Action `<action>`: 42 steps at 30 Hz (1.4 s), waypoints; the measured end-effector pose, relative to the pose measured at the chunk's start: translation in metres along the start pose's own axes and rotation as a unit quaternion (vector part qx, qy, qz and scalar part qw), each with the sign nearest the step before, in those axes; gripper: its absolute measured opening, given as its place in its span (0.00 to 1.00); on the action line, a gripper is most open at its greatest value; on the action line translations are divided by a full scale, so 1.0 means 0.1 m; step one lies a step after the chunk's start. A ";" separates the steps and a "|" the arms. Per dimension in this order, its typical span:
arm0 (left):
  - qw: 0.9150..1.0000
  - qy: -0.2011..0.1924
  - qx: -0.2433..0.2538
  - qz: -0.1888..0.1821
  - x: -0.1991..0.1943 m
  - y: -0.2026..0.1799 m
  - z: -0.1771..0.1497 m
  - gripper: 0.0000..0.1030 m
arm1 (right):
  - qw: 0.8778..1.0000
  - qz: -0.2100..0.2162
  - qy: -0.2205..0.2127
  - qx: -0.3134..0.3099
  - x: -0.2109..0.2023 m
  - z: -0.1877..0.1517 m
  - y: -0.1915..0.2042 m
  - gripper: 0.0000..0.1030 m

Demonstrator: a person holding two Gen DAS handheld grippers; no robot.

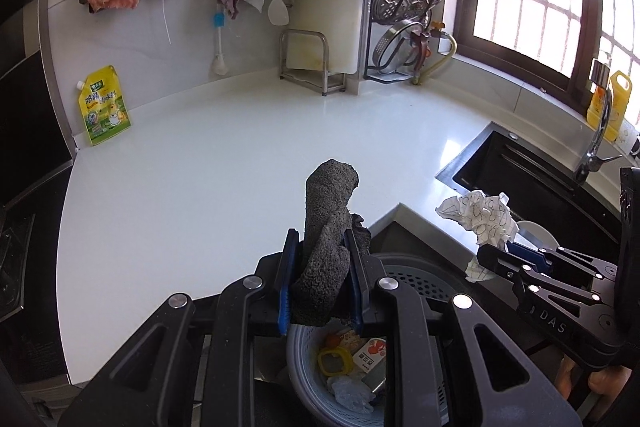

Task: Collect trash
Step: 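Carry the grey cloth and crumpled paper over the grey basket, then open both tools to drop the cloth and paper into the basket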

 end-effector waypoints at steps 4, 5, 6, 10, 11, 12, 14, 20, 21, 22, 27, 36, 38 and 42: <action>1.000 0.006 0.009 -0.004 -0.03 -0.09 -0.17 0.21 | 1.000 0.002 0.001 0.004 -0.05 -0.16 -0.02 0.21; 1.000 0.007 0.012 -0.003 -0.03 -0.11 -0.20 0.21 | 1.000 0.003 0.002 0.006 -0.05 -0.20 -0.02 0.21; 1.000 0.009 0.014 -0.003 -0.03 -0.13 -0.24 0.21 | 1.000 0.004 0.003 0.008 -0.05 -0.23 -0.03 0.21; 1.000 0.013 0.019 0.001 -0.03 -0.18 -0.36 0.21 | 1.000 0.007 0.009 0.012 -0.03 -0.34 -0.06 0.21; 1.000 0.014 0.019 0.003 -0.02 -0.18 -0.39 0.21 | 1.000 0.007 0.011 0.012 -0.03 -0.37 -0.07 0.21; 1.000 0.015 0.019 0.006 -0.01 -0.18 -0.42 0.21 | 1.000 0.007 0.013 0.012 -0.02 -0.39 -0.08 0.21; 1.000 0.018 0.016 0.008 0.02 -0.19 -0.48 0.21 | 1.000 0.008 0.017 0.013 0.01 -0.44 -0.10 0.21; 0.999 0.046 0.001 0.012 0.17 -0.18 -0.71 0.21 | 0.999 0.012 0.032 0.013 0.09 -0.57 -0.13 0.21; 0.999 0.051 -0.001 0.011 0.20 -0.19 -0.74 0.21 | 0.999 0.013 0.036 0.012 0.11 -0.59 -0.13 0.21; 0.998 0.055 -0.002 0.011 0.23 -0.19 -0.77 0.21 | 0.999 0.014 0.040 0.011 0.14 -0.61 -0.12 0.21; 0.997 0.075 -0.001 0.010 0.36 -0.23 -0.87 0.21 | 0.998 0.017 0.058 0.006 0.26 -0.72 -0.10 0.21; 0.994 0.105 -0.010 0.014 0.52 -0.22 -1.00 0.21 | 0.997 0.020 0.080 0.000 0.38 -0.85 -0.11 0.23; 0.994 0.109 -0.010 0.015 0.54 -0.22 -1.03 0.22 | 0.996 0.020 0.083 0.001 0.40 -0.86 -0.12 0.23; 0.993 0.115 -0.016 0.016 0.54 -0.21 -1.06 0.24 | 0.996 0.022 0.086 -0.001 0.41 -0.89 -0.11 0.23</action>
Point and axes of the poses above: each gripper's, at about its wrist camera, not at the fingertips, and x roughly the way its jaws point, y to its left, z to its top, the point moved 1 cm from there along x, roughly the way its jaws point, and after that the axes turned 7 degrees about -z, right-handed, at the moved point
